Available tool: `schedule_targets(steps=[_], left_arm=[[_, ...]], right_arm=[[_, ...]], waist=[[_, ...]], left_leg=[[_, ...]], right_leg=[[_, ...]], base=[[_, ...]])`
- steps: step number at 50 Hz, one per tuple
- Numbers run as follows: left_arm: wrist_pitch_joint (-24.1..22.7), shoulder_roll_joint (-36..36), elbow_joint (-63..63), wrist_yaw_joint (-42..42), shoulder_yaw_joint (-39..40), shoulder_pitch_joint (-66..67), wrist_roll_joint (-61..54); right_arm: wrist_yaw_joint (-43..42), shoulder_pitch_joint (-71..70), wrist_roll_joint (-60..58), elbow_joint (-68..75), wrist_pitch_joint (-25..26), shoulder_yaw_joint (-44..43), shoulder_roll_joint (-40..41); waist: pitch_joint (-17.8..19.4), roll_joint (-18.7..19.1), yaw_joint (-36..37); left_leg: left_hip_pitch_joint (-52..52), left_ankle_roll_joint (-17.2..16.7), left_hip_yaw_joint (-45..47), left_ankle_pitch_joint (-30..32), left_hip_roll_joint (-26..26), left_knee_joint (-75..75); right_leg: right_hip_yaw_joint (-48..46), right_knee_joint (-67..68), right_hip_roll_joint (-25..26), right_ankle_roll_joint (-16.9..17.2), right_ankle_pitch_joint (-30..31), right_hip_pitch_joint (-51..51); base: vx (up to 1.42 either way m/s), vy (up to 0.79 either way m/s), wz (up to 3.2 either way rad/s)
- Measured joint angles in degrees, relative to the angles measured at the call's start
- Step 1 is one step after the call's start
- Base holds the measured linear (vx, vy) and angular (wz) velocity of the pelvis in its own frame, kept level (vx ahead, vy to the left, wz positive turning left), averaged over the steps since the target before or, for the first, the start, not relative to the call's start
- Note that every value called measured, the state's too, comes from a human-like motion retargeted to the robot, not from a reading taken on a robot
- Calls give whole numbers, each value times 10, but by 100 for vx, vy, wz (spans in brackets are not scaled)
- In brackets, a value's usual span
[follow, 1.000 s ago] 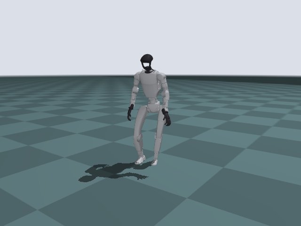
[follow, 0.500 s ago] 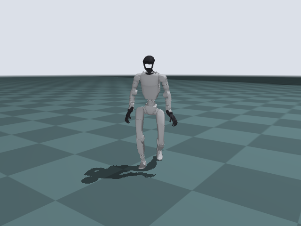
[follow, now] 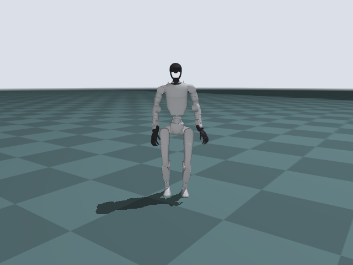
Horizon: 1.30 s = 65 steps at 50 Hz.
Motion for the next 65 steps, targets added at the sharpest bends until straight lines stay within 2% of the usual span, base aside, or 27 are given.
schedule_targets(steps=[12,20,22,28,34,39,44,48,55,65], left_arm=[[-7,40,-44,-59,-20,-5,16],[-11,58,-18,-86,-15,-3,7],[-14,62,-11,-92,-15,-2,7],[-19,77,6,-114,-13,6,12],[-22,87,3,-127,-9,5,11],[-25,90,-7,-129,-13,-1,14],[-25,93,-17,-122,-24,-9,18],[-26,101,-22,-119,-27,-16,17],[-27,107,-16,-114,-31,-16,9],[-30,112,-16,-95,-34,-22,3]], right_arm=[[37,-12,-11,48,13,11,13],[29,-53,-31,59,16,21,8],[24,-60,-35,60,15,21,6],[19,-69,-40,65,9,25,-1],[16,-72,-38,73,7,29,-8],[22,-79,-33,79,8,31,-5],[26,-72,-35,89,11,33,4],[26,-64,-40,96,13,35,12],[20,-52,-49,99,15,37,27],[-2,-41,-55,95,13,38,34]], waist=[[-2,-26,5],[0,-29,34],[-2,-29,33],[-18,-24,27],[-35,-12,13],[-43,-21,-9],[-50,-47,-33],[-59,-64,-34],[-63,-71,-7],[-59,-62,20]], left_leg=[[26,-8,-64,52,-74,-97],[-12,-51,-109,104,-87,-125],[-30,-43,-63,101,-70,-122],[-52,-8,82,38,-7,-42],[-18,-10,132,12,27,-30],[16,-13,123,29,-2,-122],[38,-16,83,74,-52,-194],[59,-16,54,109,-75,-251],[85,-15,25,136,-71,-299],[77,-21,2,132,-52,-285]], right_leg=[[49,54,-30,8,-39,-24],[8,37,-40,-5,-26,-48],[-18,32,-50,-5,-20,-57],[-81,30,-69,-8,-8,-82],[-120,55,-73,-19,-8,-102],[-123,103,-99,-13,-15,-129],[-15,131,-101,32,-34,-154],[29,109,-98,43,-40,-145],[20,37,-89,37,-24,-101],[-10,-43,-68,31,9,-55]], base=[[-1,-1,87],[-14,-8,96],[-18,-4,141],[-16,3,127],[-10,8,95],[-5,9,92],[-4,4,121],[0,-1,71],[1,-4,28],[0,-3,26]])
